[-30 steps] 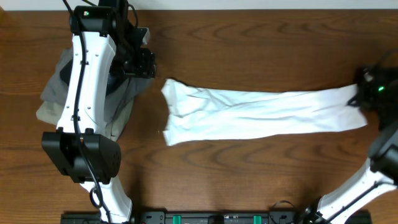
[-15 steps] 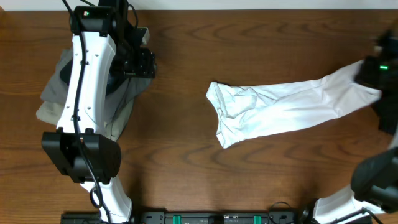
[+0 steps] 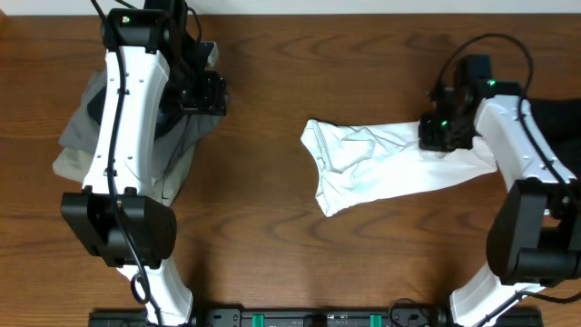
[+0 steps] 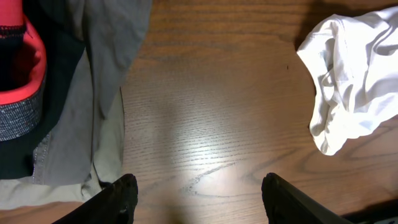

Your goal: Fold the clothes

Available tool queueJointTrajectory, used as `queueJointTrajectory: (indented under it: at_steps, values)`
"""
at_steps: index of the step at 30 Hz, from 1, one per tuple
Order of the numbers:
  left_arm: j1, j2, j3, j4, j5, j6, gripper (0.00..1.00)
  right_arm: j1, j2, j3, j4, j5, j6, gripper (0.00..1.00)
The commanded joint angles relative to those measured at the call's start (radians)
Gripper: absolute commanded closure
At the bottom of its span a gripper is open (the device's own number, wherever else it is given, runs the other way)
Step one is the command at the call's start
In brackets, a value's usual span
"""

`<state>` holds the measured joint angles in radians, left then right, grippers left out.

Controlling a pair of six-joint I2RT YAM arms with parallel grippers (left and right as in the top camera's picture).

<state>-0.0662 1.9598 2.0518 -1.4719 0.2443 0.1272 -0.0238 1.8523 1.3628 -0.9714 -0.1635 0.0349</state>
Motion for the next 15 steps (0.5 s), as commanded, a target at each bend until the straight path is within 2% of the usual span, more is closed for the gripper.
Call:
queueJointTrajectory:
  at_steps: [1,2,3,4,6,11,13,15]
  values:
    - [0.004,-0.008,0.008,-0.003,0.009,-0.013,0.34,0.035,0.002,-0.03,0.007,0.003,0.024,0.88]
    - [0.004,-0.008,0.007,-0.003,0.009,-0.013,0.34,0.038,0.002,-0.029,0.011,0.002,0.024,0.7]
    - [0.004,-0.008,0.008,-0.002,0.009,-0.013,0.34,0.037,0.0,-0.028,0.02,0.001,0.024,0.6]
    - [0.004,-0.008,0.007,0.001,0.009,-0.013,0.33,0.033,-0.009,-0.022,0.033,-0.011,0.015,0.57]
    - [0.004,-0.008,0.007,0.005,0.009,-0.013,0.25,0.016,-0.029,0.0,0.052,-0.065,-0.036,0.57]
    - [0.004,-0.008,0.007,0.005,0.01,-0.026,0.24,-0.058,-0.11,0.065,0.05,-0.185,-0.069,0.46]
    - [0.004,-0.008,0.007,0.005,0.009,-0.028,0.24,-0.09,-0.128,0.065,0.047,-0.167,-0.05,0.48]
    - [0.004,-0.008,0.007,0.005,0.009,-0.028,0.24,-0.134,-0.13,0.064,0.032,-0.115,-0.017,0.54]
